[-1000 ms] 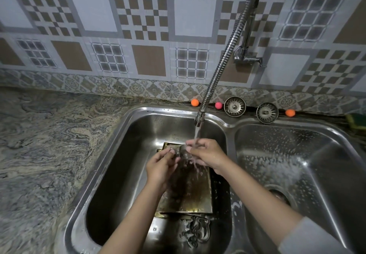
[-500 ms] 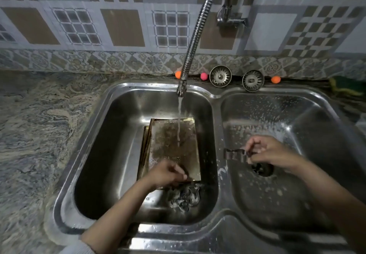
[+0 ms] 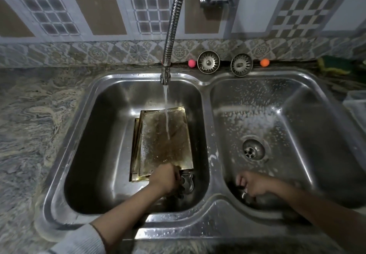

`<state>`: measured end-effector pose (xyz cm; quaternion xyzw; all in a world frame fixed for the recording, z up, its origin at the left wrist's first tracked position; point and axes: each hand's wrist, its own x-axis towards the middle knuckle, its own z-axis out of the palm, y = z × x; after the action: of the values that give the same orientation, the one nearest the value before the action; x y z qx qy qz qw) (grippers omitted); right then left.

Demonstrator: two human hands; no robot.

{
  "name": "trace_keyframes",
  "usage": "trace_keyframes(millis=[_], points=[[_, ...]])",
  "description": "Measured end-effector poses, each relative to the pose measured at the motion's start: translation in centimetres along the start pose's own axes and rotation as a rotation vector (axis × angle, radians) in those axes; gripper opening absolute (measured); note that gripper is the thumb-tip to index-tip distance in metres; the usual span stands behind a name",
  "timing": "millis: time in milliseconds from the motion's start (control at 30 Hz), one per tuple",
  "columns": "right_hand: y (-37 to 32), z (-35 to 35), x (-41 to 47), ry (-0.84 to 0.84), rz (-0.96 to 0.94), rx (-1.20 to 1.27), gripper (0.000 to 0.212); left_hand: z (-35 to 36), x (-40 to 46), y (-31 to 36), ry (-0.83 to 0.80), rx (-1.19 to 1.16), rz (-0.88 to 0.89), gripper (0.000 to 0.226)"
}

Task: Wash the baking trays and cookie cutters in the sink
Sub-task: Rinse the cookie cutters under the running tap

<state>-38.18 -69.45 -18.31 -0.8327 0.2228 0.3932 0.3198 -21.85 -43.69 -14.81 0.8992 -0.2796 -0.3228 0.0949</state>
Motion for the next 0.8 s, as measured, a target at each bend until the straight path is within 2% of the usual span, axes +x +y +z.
trace_keyframes(millis=[100, 167, 400, 567, 667, 733, 800], points=[[-0.3, -0.8, -0.2, -0.017, -0.023, 0.072, 0.057, 0.2, 0.0, 0.1, 0.012, 0.043, -0.016, 0.013], [-0.5, -1.7, -0.5, 0.038, -0.038, 0.118, 0.059, 0.3, -0.2, 0.3, 0.027, 0.057, -0.027, 0.016], [-2.4, -5.3, -3.6, 0.273, -0.16, 0.224, 0.049, -0.1, -0.8, 0.7, 0.075, 0.099, -0.025, 0.011], [-5.4, -7.6, -6.7, 0.466, -0.269, 0.319, 0.039, -2.2, -1.7, 0.5, 0.197, -0.044, 0.014, 0.011], [-8.8, -7.9, -7.8, 0.651, -0.423, 0.402, 0.027, -4.0, -1.8, 0.5, 0.319, -0.156, 0.043, 0.024], [-11.4, -7.9, -8.0, 0.663, -0.522, 0.491, 0.022, -5.4, -1.7, 0.8, 0.381, -0.257, 0.075, 0.018], [-13.6, -7.7, -7.4, 0.577, -0.602, 0.511, 0.027, -6.7, -1.3, 1.0, 0.431, -0.349, 0.09, 0.013]])
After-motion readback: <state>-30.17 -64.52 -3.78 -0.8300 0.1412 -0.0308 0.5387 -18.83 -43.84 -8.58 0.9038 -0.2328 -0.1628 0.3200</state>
